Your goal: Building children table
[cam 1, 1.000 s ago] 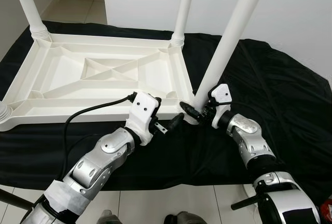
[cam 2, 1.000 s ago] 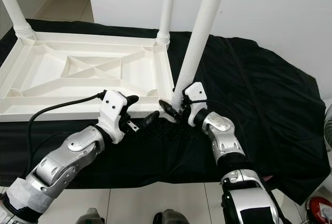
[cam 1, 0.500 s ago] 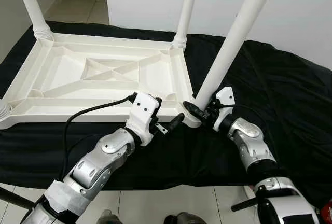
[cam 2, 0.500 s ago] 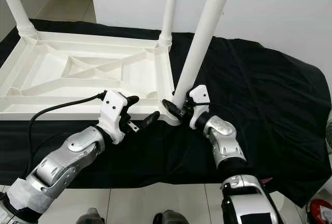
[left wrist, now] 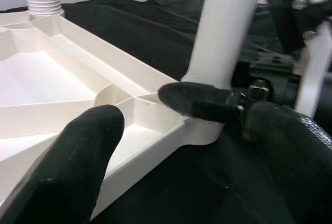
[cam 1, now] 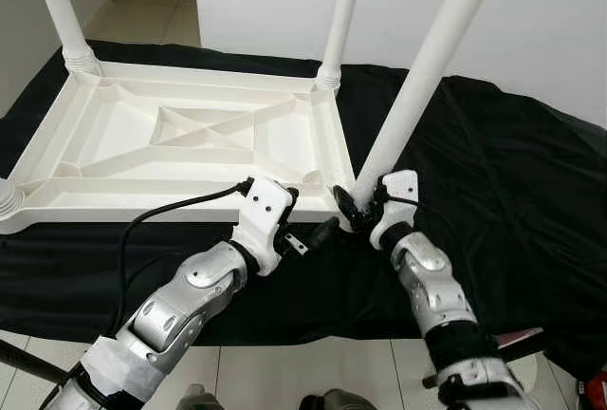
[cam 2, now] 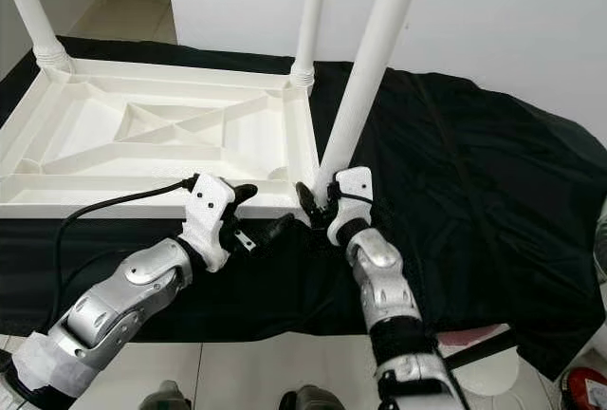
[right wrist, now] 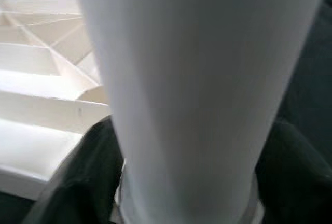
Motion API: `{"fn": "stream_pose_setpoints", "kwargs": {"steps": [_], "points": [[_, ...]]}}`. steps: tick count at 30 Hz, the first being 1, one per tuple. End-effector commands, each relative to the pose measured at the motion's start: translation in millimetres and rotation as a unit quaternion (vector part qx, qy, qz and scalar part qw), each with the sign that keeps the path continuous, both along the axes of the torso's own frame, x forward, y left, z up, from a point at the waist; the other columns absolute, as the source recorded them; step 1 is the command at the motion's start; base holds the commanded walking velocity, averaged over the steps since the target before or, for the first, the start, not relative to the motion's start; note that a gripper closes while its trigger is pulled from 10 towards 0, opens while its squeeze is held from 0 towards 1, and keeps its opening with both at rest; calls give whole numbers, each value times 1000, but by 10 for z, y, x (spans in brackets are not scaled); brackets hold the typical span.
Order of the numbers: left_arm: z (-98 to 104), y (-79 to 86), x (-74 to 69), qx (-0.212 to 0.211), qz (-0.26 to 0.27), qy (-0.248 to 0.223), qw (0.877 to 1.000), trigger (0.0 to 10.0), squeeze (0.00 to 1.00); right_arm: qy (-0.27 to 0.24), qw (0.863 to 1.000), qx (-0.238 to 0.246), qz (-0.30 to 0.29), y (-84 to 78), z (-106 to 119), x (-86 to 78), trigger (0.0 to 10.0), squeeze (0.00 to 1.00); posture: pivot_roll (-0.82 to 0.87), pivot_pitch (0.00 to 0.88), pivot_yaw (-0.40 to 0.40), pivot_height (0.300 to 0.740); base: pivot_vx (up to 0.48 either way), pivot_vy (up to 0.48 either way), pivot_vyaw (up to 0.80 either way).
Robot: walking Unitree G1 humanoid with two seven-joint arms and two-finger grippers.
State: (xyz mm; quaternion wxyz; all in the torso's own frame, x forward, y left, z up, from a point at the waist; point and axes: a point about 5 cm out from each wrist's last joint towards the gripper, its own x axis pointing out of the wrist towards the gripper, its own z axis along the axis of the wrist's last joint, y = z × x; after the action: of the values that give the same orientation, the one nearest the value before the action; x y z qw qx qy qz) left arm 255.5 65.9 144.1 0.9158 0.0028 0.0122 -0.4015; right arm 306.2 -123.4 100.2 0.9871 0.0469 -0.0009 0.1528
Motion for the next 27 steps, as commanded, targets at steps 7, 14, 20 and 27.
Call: {"fn": "stream_pose_setpoints", "kwargs": {"steps": [7,14,20,27], "points": [[14,-81,-103,1,-123,1,992,10000,0,-37,999,-20,13,146,167,-51,10000,1000,48,16,-72,740,0,0,0],[22,-67,-91,6,-128,1,992,10000,0,-56,994,-61,76,-3,195,-77,10000,0,37,21,-40,740,0,0,0],[35,-28,-86,14,-140,5,990,10000,0,-65,978,-124,154,-190,226,-18,10000,0,34,22,-2,740,0,0,0],[59,1,-59,23,-145,3,989,10000,0,-37,952,-186,240,-169,103,111,10000,0,49,17,16,740,0,0,0]]}}
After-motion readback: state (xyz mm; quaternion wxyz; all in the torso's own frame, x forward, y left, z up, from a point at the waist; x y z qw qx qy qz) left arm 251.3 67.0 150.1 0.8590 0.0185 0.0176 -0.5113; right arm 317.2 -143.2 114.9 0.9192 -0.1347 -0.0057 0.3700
